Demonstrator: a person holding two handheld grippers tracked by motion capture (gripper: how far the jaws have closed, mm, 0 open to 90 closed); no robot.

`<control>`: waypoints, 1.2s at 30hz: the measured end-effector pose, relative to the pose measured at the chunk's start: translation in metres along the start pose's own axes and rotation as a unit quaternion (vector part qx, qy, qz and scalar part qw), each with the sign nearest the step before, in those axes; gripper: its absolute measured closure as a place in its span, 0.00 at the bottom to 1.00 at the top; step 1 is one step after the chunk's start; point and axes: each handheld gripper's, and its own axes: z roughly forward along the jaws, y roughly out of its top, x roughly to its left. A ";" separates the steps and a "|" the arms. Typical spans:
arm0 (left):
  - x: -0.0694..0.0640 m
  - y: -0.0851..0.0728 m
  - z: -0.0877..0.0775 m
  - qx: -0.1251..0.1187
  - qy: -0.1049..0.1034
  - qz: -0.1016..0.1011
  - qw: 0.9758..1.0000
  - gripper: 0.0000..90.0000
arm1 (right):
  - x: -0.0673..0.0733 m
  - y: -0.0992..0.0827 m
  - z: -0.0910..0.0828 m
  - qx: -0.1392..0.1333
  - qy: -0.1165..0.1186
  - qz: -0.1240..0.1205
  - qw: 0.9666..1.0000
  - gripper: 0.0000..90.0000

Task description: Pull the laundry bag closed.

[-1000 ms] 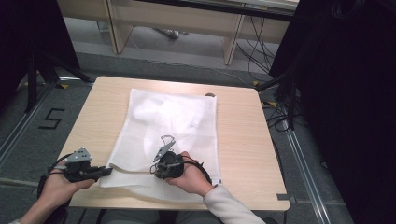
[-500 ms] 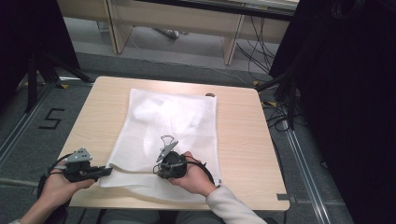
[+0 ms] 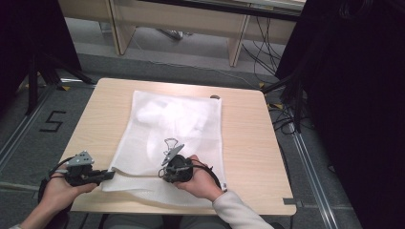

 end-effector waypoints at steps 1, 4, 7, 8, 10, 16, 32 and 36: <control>0.000 0.000 0.000 0.000 -0.001 -0.001 1.000 0.94 | 0.000 0.000 -0.001 0.001 -0.002 -0.001 1.000 0.92; 0.001 0.000 0.000 0.000 -0.001 -0.001 1.000 0.94 | -0.001 -0.002 -0.001 0.004 -0.001 0.001 1.000 0.92; 0.000 0.000 0.000 -0.001 0.000 -0.002 1.000 0.94 | -0.001 -0.003 -0.002 0.004 -0.002 0.002 1.000 0.91; 0.000 0.000 0.000 0.000 -0.001 -0.001 1.000 0.94 | -0.001 -0.003 -0.002 0.004 -0.002 0.002 1.000 0.92; 0.000 0.000 0.000 -0.001 0.000 -0.002 1.000 0.94 | -0.001 -0.003 -0.002 0.003 0.000 0.001 1.000 0.92; 0.001 0.000 0.000 0.001 -0.001 0.000 1.000 0.94 | -0.003 -0.006 -0.003 0.006 -0.006 0.002 1.000 0.92; 0.001 0.000 0.000 0.001 0.001 -0.001 1.000 0.94 | -0.005 -0.013 -0.010 0.008 -0.006 0.011 1.000 0.92; 0.001 0.000 0.000 0.001 0.001 -0.001 1.000 0.94 | -0.006 -0.014 -0.010 0.007 -0.009 0.009 1.000 0.92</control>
